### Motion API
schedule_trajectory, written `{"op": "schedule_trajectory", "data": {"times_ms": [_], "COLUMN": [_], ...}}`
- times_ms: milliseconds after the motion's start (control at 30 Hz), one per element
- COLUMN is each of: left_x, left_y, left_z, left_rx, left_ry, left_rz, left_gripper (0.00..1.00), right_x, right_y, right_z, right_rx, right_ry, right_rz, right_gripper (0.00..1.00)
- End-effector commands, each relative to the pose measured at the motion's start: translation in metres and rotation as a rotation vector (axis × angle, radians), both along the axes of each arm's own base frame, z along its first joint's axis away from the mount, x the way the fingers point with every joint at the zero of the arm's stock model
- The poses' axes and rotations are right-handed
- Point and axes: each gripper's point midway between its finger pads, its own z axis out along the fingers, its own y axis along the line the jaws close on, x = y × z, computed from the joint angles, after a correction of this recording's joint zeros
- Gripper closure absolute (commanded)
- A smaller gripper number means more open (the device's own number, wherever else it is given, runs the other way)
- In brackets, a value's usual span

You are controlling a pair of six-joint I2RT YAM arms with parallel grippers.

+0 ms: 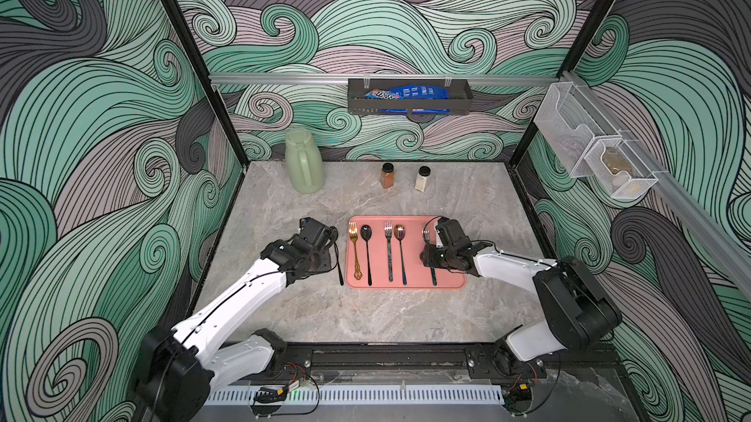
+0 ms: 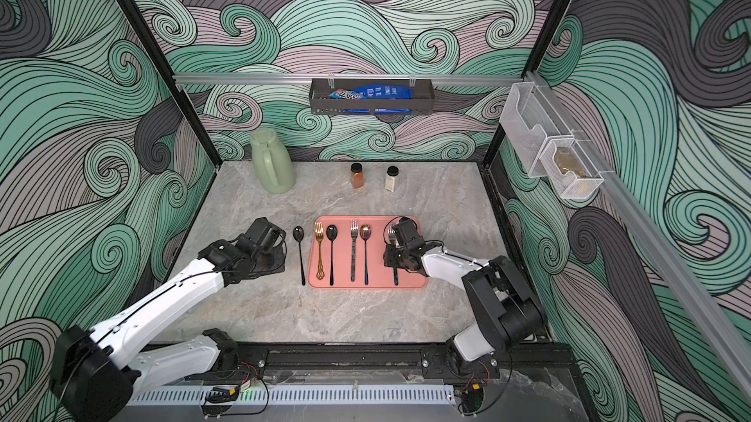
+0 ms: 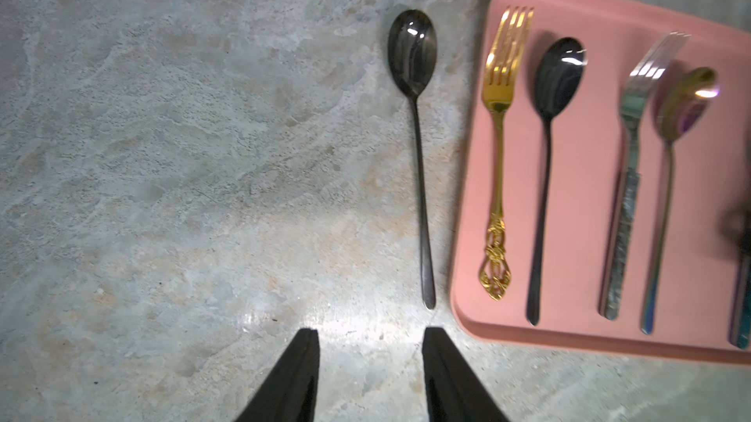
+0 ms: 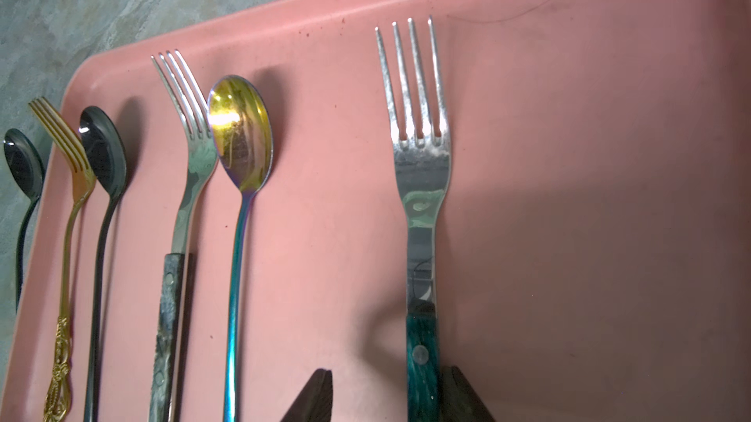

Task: Set the spoon and fork side by side
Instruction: Place the fork on the tray, then pick up the spoon from the center of the board.

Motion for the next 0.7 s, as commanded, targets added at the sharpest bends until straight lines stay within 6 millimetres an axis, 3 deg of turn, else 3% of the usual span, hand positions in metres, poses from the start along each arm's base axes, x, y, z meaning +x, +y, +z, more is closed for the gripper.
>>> {"op": "schedule_trajectory", "data": {"times_ms": [0, 267, 533, 667], "left_x": [0.024, 0.045, 0.061, 0.066], "left_y": [-0.004, -0.034, -0.041, -0.043], "left_z": [0.000, -0.036, -0.071, -0.081], "left_rx": [0.032, -0.020, -0.001, 0.000], "left_ry": [-0.011, 0.088, 0.146, 0.154], "left_rz": [0.000, -0.052, -0.050, -0.046], "left_gripper": [0.55, 0.55, 0.56, 0.58], "right_x": [-0.002, 0.002, 0.004, 0.004], "right_y": [-0.001, -0.006, -0.030, -0.047], "right_z": [0.003, 0.029, 0.067, 0.076], "right_rx": [-0.009, -0.014, 0.017, 0.022], "right_ry": [0.026, -0.008, -0.086, -0.103], "right_rz": [-0.018, -0.020, -0.052, -0.081], "right_gripper": [0.52, 0.51, 0.51, 0.50]}}
